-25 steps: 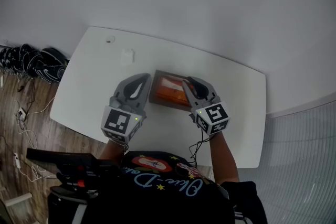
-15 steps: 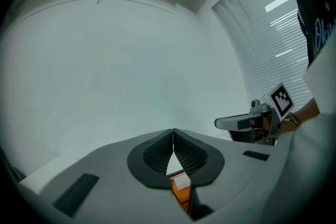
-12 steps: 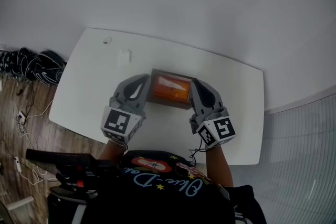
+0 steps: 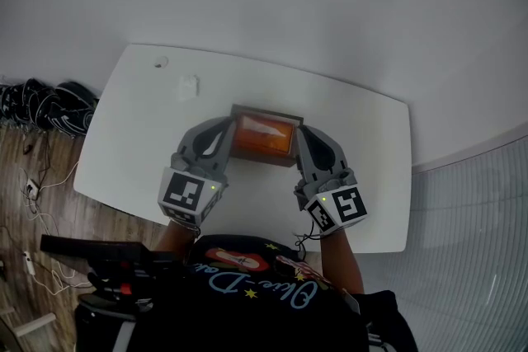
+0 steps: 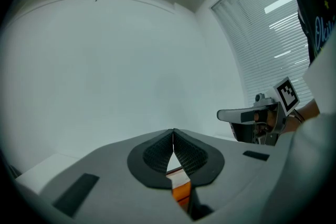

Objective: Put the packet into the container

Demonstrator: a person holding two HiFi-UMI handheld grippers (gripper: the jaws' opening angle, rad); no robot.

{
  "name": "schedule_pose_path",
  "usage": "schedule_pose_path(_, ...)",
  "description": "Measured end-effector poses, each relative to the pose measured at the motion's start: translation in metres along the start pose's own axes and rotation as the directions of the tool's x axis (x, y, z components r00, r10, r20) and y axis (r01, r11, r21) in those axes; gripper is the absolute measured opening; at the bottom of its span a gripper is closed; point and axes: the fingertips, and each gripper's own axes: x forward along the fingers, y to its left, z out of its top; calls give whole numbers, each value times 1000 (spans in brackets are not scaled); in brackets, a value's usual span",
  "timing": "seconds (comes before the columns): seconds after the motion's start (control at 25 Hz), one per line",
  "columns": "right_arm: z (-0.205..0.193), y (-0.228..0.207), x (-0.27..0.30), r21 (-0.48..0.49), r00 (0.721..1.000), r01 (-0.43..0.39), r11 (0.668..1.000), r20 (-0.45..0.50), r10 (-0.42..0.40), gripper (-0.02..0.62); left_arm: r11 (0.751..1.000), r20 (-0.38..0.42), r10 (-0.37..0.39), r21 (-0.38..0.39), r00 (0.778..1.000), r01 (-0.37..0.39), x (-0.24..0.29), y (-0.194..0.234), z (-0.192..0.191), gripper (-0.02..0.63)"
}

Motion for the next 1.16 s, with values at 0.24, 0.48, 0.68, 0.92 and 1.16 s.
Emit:
schedule_pose_path(0.24, 6, -1, -9, -20, 1000, 16, 1000, -14, -16, 16, 1000, 16, -4, 7, 1000, 4, 0, -11, 10, 9)
schedule_pose_path(0.48, 3, -9, -12, 3, 998, 57, 998, -23, -57, 15, 1000, 18, -11, 12, 1000, 11, 1, -14, 14, 9)
schedule_pose_path(0.68, 2, -8, -11, -10, 998, 57, 998, -26, -57, 15, 1000, 19, -3, 15, 1000, 2, 0, -11, 13, 9)
schedule_pose_path(0.92, 0, -8, -11, -12, 998, 51, 999, -32, -52, 15, 1000, 6, -4, 12, 1000, 4, -1, -12, 11, 9)
schedule_pose_path(1.16, 0, -9, -9, -15, 998, 59, 998, -29, -60, 15, 1000, 21, -13, 22, 1000, 13, 1, -10, 10, 9)
